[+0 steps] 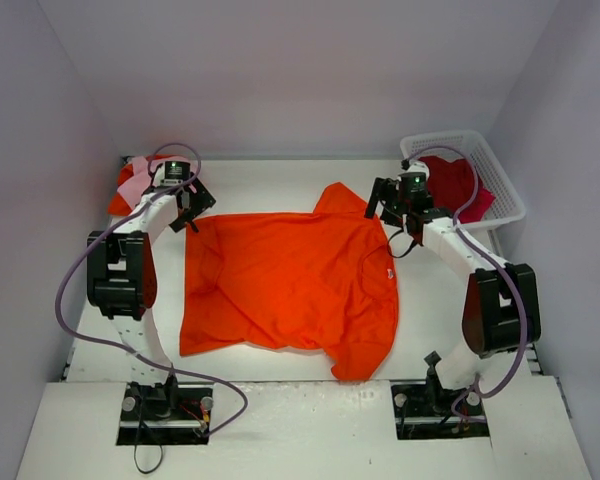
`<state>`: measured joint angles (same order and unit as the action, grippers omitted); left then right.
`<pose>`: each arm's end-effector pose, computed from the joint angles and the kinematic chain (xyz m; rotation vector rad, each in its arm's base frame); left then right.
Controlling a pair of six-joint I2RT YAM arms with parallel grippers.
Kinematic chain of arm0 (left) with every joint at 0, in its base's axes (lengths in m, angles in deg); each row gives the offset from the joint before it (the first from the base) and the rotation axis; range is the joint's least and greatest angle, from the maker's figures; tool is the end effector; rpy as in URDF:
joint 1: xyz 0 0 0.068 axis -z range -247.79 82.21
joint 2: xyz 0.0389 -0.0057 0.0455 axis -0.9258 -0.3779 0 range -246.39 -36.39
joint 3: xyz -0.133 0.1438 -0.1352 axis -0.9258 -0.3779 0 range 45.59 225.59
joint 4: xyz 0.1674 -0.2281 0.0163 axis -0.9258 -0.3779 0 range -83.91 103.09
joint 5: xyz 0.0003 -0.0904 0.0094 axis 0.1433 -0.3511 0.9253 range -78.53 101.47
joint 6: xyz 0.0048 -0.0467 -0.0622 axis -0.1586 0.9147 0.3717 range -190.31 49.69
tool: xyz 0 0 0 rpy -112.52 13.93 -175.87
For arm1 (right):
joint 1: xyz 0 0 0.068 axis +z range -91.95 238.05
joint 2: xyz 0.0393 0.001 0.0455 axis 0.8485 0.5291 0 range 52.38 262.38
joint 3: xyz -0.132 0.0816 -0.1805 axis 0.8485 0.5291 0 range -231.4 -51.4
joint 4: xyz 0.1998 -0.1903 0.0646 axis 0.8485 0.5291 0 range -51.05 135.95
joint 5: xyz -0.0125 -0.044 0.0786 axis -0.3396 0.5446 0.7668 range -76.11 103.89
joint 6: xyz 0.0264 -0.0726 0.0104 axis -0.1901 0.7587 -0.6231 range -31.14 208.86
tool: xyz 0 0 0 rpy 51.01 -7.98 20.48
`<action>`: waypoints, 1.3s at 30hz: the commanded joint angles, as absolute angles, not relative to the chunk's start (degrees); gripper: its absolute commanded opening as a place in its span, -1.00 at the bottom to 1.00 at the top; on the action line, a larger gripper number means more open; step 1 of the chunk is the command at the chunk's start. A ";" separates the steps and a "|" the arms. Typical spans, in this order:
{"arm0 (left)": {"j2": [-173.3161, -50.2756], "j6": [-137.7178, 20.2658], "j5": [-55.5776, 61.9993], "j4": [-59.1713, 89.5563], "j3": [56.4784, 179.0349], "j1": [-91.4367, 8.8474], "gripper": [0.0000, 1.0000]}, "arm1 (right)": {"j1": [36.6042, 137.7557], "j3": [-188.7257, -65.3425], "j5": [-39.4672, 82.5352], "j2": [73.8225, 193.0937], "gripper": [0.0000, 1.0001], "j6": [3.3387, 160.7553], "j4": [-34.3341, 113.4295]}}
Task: Fold and stack the t-shirts
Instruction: Flatten out the tshirt, then grap the side of the flattened tshirt furthest away from the robot with both arms
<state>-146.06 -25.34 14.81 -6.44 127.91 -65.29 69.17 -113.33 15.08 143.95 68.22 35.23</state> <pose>0.4583 -0.0162 0.1555 -0.8991 2.2377 -0.3192 0.4074 0.0814 0.1994 0.1564 2.0370 0.3701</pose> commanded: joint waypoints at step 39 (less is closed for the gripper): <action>-144.41 -32.07 14.29 -2.91 125.92 -66.65 0.50 | 65.96 -138.23 31.03 171.20 0.75 81.74 24.54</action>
<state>-146.65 -30.34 14.46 -5.04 125.38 -66.32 65.65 -135.56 31.08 171.22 79.65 27.73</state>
